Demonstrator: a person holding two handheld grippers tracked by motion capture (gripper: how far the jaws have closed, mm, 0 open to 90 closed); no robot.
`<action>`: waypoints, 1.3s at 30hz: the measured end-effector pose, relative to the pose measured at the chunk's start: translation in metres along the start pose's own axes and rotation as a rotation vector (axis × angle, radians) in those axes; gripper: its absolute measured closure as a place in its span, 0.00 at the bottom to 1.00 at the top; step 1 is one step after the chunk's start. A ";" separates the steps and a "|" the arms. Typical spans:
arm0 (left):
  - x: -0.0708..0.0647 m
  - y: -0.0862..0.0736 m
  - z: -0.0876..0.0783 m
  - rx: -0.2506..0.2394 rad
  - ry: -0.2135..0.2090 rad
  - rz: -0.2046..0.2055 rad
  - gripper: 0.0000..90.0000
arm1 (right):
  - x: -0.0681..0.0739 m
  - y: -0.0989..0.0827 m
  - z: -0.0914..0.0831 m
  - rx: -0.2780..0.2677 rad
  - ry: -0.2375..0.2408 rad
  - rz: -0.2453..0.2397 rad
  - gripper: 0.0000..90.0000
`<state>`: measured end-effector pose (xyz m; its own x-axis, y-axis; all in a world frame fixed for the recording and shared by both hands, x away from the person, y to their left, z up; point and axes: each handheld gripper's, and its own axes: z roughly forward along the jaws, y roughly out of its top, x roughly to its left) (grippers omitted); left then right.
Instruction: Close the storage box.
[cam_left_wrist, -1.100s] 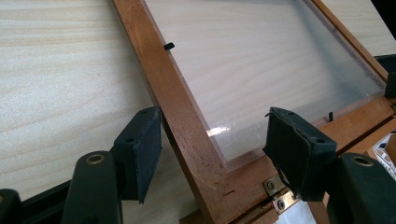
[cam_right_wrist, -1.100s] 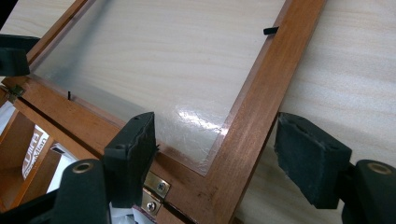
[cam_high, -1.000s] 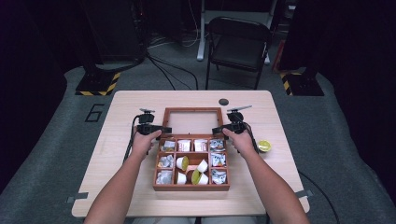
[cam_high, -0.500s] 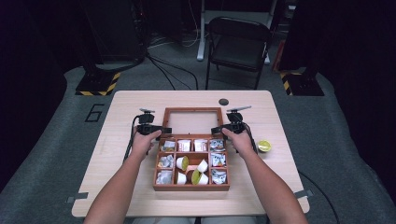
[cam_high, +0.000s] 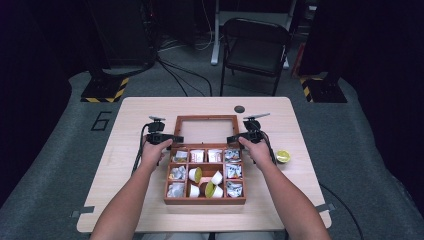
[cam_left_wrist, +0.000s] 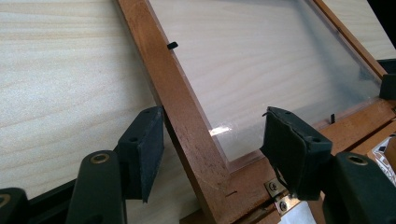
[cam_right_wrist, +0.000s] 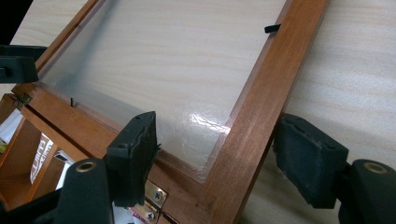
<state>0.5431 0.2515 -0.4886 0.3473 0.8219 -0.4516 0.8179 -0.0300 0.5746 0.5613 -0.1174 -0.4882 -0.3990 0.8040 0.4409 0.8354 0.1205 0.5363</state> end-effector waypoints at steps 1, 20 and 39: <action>0.000 0.000 0.000 -0.002 -0.002 -0.006 0.43 | 0.000 0.000 0.000 0.000 0.000 0.002 0.34; -0.001 -0.001 0.007 0.025 -0.014 -0.030 0.37 | 0.000 0.000 0.000 -0.001 0.002 0.006 0.34; -0.007 0.003 -0.004 -0.034 -0.004 0.020 0.41 | 0.006 0.002 -0.011 -0.069 -0.004 -0.035 0.38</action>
<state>0.5415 0.2482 -0.4811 0.3655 0.8192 -0.4419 0.7945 -0.0273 0.6066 0.5570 -0.1190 -0.4766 -0.4260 0.8024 0.4179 0.7927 0.1084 0.5999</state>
